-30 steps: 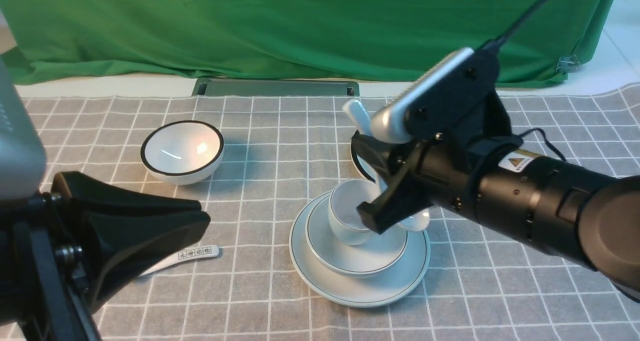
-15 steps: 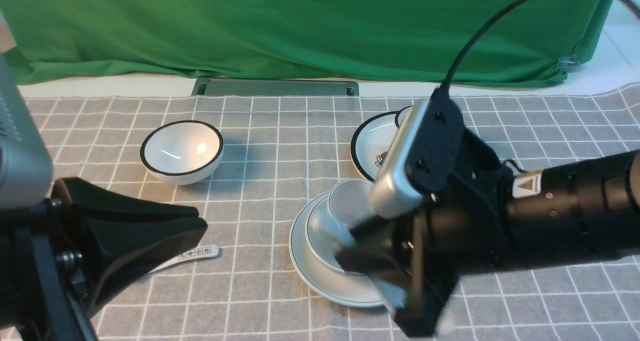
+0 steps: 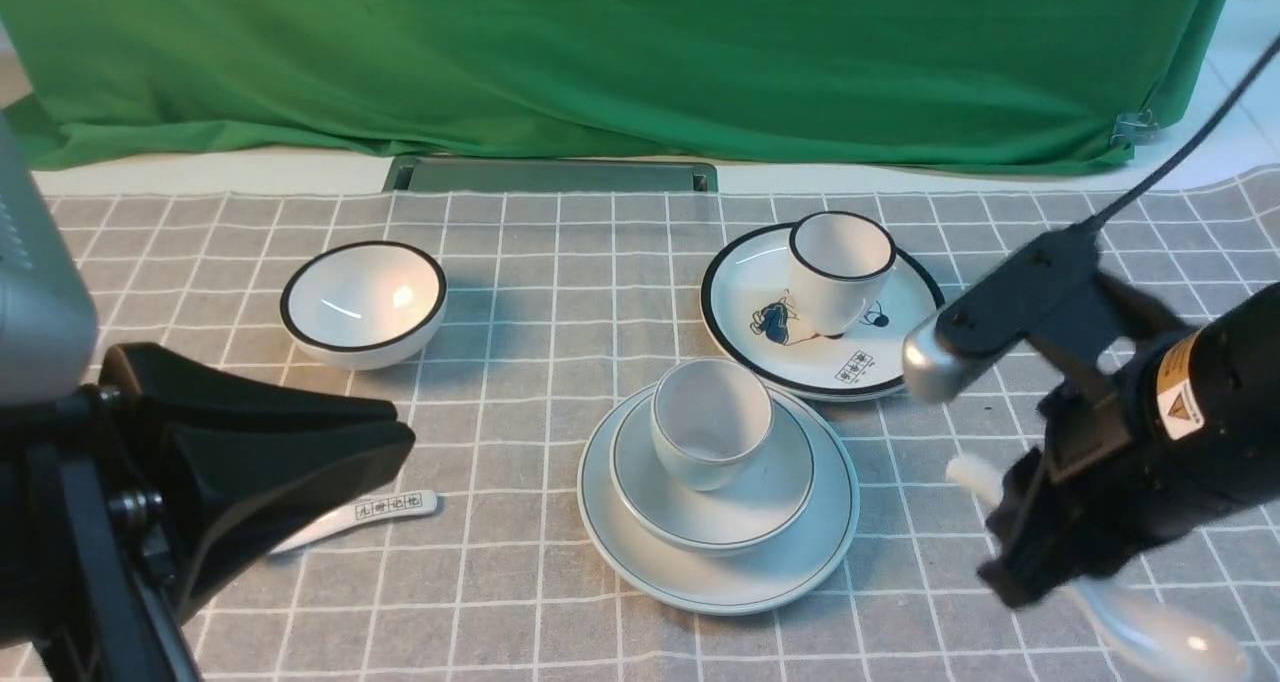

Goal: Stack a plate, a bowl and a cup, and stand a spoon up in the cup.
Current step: Use the right arm to put the blue soup spoon into the blue teacup in the middle

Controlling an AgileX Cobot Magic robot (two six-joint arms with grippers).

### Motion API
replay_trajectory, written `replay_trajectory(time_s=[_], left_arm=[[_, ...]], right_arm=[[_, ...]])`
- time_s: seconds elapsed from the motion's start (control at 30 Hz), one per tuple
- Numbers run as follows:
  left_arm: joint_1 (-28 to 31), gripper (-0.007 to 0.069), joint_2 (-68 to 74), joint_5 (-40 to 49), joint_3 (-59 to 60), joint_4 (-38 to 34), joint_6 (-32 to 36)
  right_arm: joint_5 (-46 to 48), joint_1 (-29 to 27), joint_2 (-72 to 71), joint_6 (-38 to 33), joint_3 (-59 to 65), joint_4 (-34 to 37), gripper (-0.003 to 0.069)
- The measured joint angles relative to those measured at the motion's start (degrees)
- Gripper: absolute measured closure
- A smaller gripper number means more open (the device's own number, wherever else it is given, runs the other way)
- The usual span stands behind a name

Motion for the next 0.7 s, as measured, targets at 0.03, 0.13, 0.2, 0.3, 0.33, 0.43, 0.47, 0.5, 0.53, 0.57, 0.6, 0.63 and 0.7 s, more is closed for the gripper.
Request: replay_trajectory(time_s=[0.03,0.13,0.2,0.3,0.33,0.43,0.47,0.5,0.53,0.57,0.6,0.63,0.7], left_arm=[[0.0,0.0615,0.0,0.0,0.0,0.0,0.0],[0.0,0.0615,0.0,0.0,0.0,0.0,-0.1],[0.0,0.0615,0.0,0.0,0.0,0.0,0.0],[0.0,0.0615,0.0,0.0,0.0,0.0,0.1],[0.0,0.0615,0.0,0.0,0.0,0.0,0.1],[0.0,0.0615,0.0,0.0,0.0,0.0,0.1],[0.0,0.0615,0.0,0.0,0.0,0.0,0.1],[0.0,0.0615,0.0,0.0,0.0,0.0,0.1],[0.0,0.0615,0.0,0.0,0.0,0.0,0.1],[0.0,0.0615,0.0,0.0,0.0,0.0,0.1],[0.0,0.0615,0.0,0.0,0.0,0.0,0.1],[0.0,0.0615,0.0,0.0,0.0,0.0,0.1],[0.0,0.0615,0.0,0.0,0.0,0.0,0.1]], right_arm=[[-3.7,0.0,-0.1,1.8,0.1,-1.4,0.0490],[-18.4,0.0,-1.4,5.6,2.3,-2.4,0.0490],[-26.4,0.0,-2.7,7.1,4.8,-2.5,0.0490],[-42.8,0.0,-5.4,8.9,11.8,-2.5,0.0490],[-48.7,0.0,-6.2,9.1,14.4,-2.5,0.0490],[-62.8,0.0,-7.4,10.3,20.4,-2.5,0.0490],[-64.1,0.0,-7.4,10.3,20.9,-2.5,0.0490],[-71.8,0.0,-7.4,10.9,23.9,-2.5,0.0490],[-74.4,0.0,-7.4,11.0,24.8,-2.5,0.0490],[-83.6,0.0,-6.9,11.5,28.0,-2.6,0.0490],[-88.0,0.0,-6.5,11.5,29.2,-2.7,0.0490],[-93.7,0.0,-5.5,11.5,30.6,-2.7,0.0490],[-97.5,0.0,-4.5,11.6,31.2,-2.8,0.0490]])
